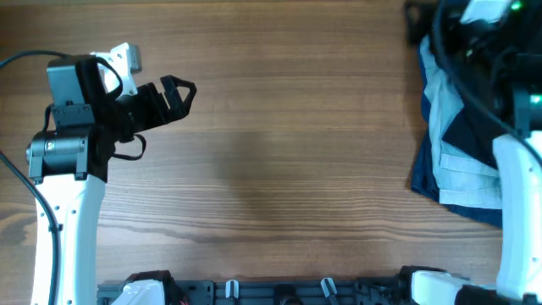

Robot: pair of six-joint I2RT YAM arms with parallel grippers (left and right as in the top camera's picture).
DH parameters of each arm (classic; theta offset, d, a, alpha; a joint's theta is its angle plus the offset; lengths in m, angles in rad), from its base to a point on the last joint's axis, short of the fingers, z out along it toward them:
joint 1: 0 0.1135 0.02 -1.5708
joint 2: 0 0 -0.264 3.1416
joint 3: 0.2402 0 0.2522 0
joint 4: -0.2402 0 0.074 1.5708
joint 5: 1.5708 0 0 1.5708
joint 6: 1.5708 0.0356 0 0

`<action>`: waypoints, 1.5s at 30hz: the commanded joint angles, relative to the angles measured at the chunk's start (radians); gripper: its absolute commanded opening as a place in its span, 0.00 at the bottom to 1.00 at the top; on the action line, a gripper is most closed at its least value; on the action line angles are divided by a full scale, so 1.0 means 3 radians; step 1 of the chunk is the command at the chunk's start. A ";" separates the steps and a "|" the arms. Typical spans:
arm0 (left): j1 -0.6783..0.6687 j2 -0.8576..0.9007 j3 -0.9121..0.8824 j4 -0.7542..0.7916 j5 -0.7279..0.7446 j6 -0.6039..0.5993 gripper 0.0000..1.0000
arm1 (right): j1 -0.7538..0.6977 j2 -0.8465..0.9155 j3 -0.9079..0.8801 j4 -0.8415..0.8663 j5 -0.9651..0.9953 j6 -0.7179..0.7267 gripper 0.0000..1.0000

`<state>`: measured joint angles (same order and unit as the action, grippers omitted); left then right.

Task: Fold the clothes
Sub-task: 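Reach the right gripper to the black shorts on the clothes pile and grasp, then lift the black shorts with the right gripper and grasp its waistband with the left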

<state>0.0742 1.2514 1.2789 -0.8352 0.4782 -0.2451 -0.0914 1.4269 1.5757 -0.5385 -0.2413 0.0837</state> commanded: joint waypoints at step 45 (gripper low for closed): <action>0.0005 0.0243 0.0051 0.0123 0.0062 -0.0083 1.00 | -0.1158 0.0598 0.0103 0.1191 -0.0814 0.0487 0.04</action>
<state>0.0742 1.3132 1.2789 -0.8303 0.4850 -0.2623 -0.4622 1.7000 1.5867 -0.1577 -0.2661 0.1379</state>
